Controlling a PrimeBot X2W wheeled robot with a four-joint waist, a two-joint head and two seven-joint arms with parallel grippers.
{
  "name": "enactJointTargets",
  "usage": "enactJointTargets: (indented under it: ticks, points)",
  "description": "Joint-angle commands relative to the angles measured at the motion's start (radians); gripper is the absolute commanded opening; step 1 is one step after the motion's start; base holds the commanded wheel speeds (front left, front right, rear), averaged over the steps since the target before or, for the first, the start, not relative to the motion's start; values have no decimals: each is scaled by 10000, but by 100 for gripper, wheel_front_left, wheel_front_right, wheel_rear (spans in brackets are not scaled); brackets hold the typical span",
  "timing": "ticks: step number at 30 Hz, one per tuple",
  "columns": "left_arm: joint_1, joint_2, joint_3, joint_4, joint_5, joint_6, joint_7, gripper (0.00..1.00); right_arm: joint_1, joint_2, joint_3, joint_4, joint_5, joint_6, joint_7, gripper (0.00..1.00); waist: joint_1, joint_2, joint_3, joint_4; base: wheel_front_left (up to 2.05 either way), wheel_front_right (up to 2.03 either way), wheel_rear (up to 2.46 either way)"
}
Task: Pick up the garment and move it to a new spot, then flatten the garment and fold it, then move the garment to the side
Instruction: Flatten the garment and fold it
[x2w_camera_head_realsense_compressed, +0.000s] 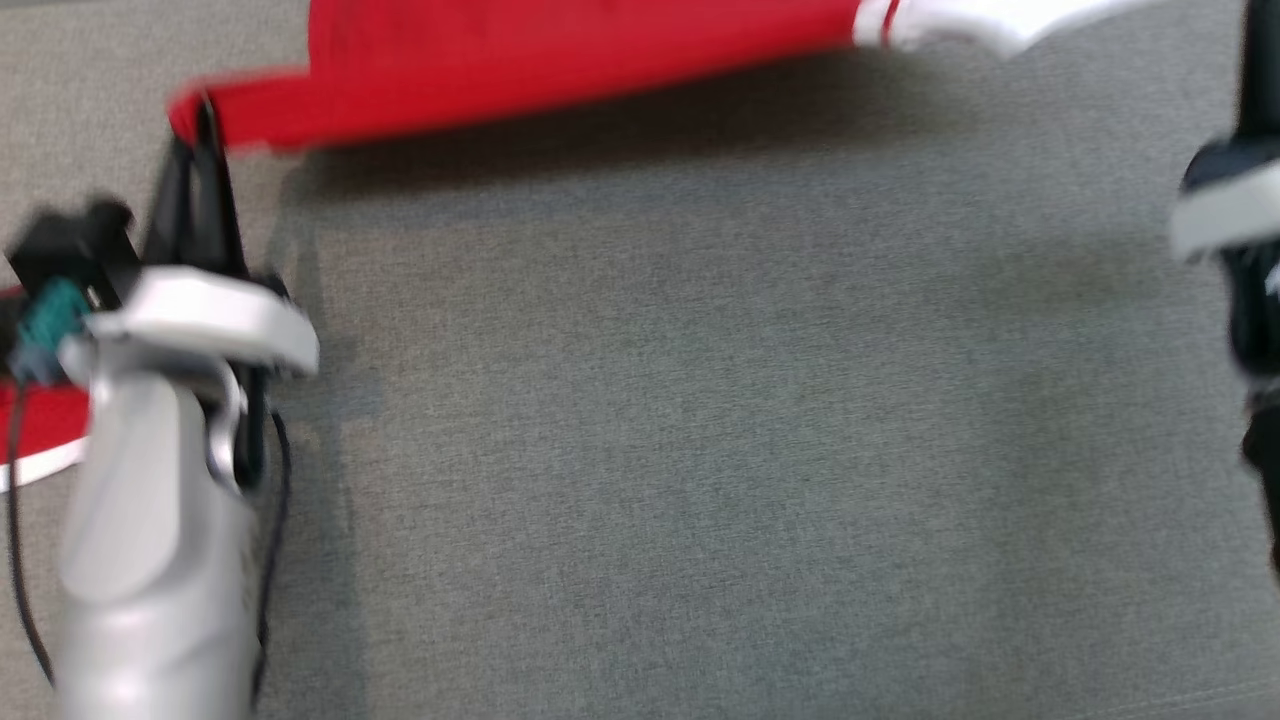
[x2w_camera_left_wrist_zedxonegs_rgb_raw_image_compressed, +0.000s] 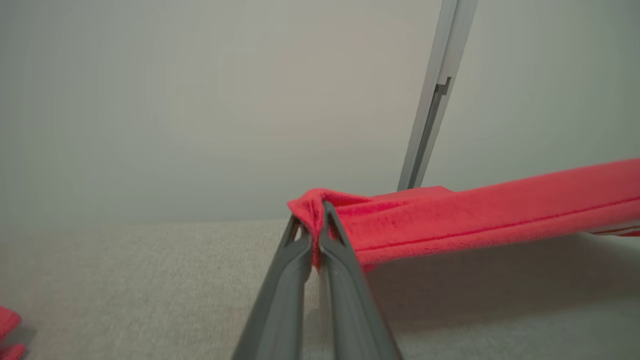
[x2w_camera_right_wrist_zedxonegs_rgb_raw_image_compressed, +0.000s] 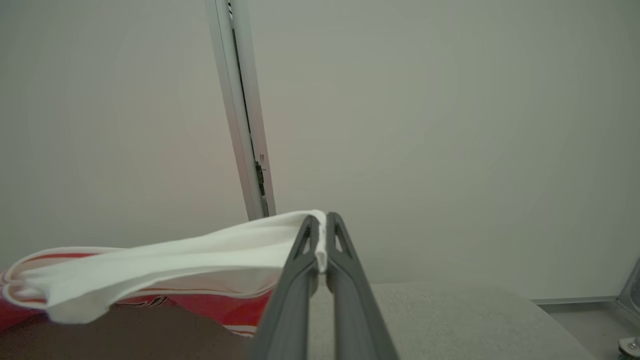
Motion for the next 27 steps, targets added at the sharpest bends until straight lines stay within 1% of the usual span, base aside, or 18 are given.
enactJointTargets:
  ticks: [1,5,8,11,14,16,20,21,24,25,27]
  points:
    - [791,-84,350,70,-179,137,2,0,819,11,-159,-124,208,-82,-73,0,-1,0,-201,-183,0,0,0]
    - [2313,-434,812,45,-335,145,1,0,2627,289,-18,-144,488,-82,-75,0,-1,0,-502,-282,0,0,0]
    - [3241,-562,1363,-276,-569,329,1,0,3665,365,170,-138,514,-82,-75,0,-1,0,-872,-314,0,0,0]
    - [4111,-667,1560,-393,-692,272,1,0,4481,484,231,-101,736,-84,-75,0,-1,0,-1360,-280,0,0,0]
    - [4869,-689,1420,-335,-905,235,1,0,5270,614,420,-138,868,-84,-76,0,-1,0,-1976,-252,0,0,0]
    - [5630,-719,1083,-335,-1109,303,0,0,6040,592,763,-152,854,-81,-76,0,-1,0,-2664,-189,0,0,0]
    - [6605,-722,589,-294,-1245,355,0,0,7133,616,914,-242,1009,-72,-74,0,-1,0,-3560,-99,0,0,0]
    - [6605,-722,589,-294,-1245,355,0,0,7133,616,914,-242,1009,-72,-74,0,-1,0,-3560,-99,0,0,0]
    - [7366,-729,353,-493,-1398,409,0,0,7903,538,881,-375,1168,-72,-76,0,-1,0,-4027,-13,0,0,0]
    - [7590,-728,251,-617,-1230,426,0,0,8097,519,764,-476,1273,-72,-75,0,-1,0,-4124,23,0,0,0]
    - [7990,-713,226,-889,-1222,453,-1,0,8453,427,556,-703,1402,-72,-76,0,-1,0,-4255,95,0,0,0]
